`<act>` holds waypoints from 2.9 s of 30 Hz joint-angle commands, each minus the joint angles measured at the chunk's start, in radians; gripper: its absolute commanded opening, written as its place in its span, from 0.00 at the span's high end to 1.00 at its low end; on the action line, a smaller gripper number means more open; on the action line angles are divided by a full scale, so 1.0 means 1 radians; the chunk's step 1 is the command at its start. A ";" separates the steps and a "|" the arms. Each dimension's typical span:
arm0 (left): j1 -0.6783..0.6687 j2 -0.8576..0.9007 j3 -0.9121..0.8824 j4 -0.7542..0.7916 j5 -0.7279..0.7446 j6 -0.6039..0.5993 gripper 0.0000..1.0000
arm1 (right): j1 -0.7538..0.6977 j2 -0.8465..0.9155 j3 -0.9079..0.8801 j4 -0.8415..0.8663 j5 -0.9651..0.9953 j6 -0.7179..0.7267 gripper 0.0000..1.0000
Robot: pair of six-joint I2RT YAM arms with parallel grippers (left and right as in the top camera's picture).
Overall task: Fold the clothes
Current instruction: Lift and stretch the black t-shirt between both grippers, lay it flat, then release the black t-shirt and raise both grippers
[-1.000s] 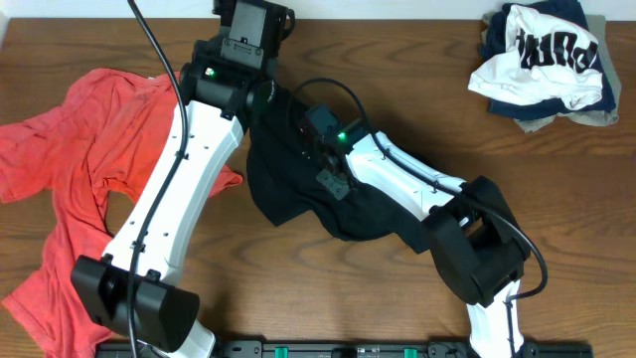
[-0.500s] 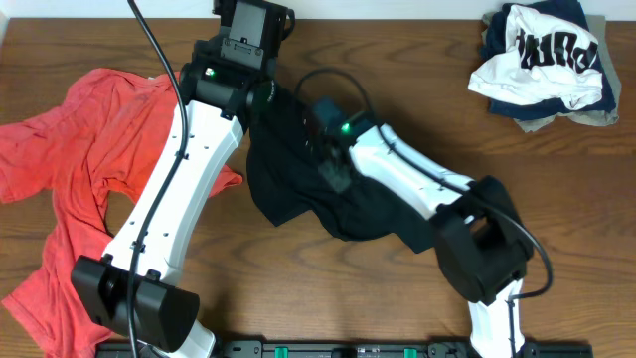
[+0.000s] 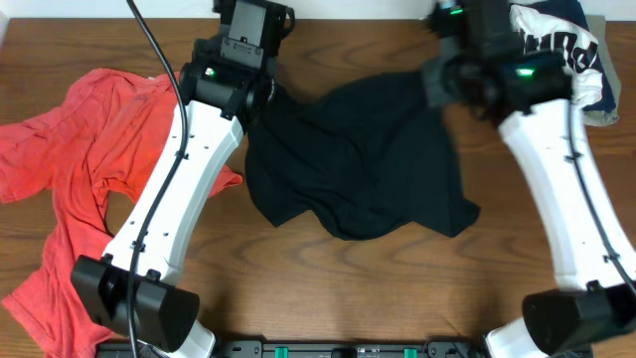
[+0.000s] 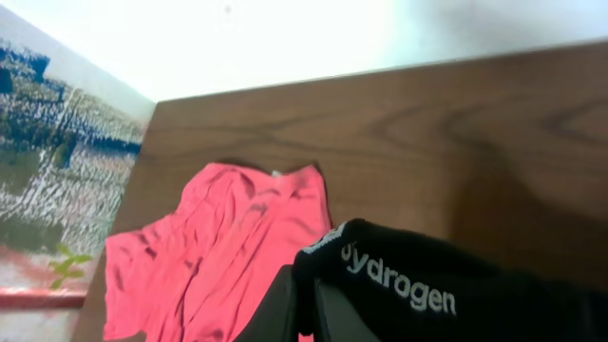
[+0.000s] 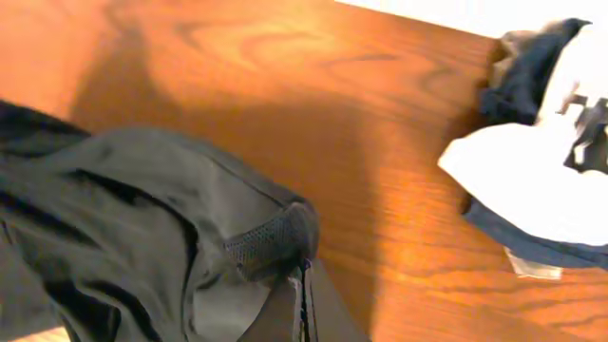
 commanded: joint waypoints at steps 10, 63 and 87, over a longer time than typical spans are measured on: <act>0.073 -0.242 0.036 0.233 -0.015 0.034 0.94 | -0.309 -0.241 0.002 0.053 -0.131 -0.019 0.99; 0.115 0.138 0.036 0.292 -0.004 0.176 0.94 | -0.390 0.254 0.000 0.193 -0.268 -0.106 0.99; 0.116 0.201 0.030 -0.164 0.247 -0.021 0.94 | -0.379 0.336 0.000 -0.038 -0.218 -0.094 0.99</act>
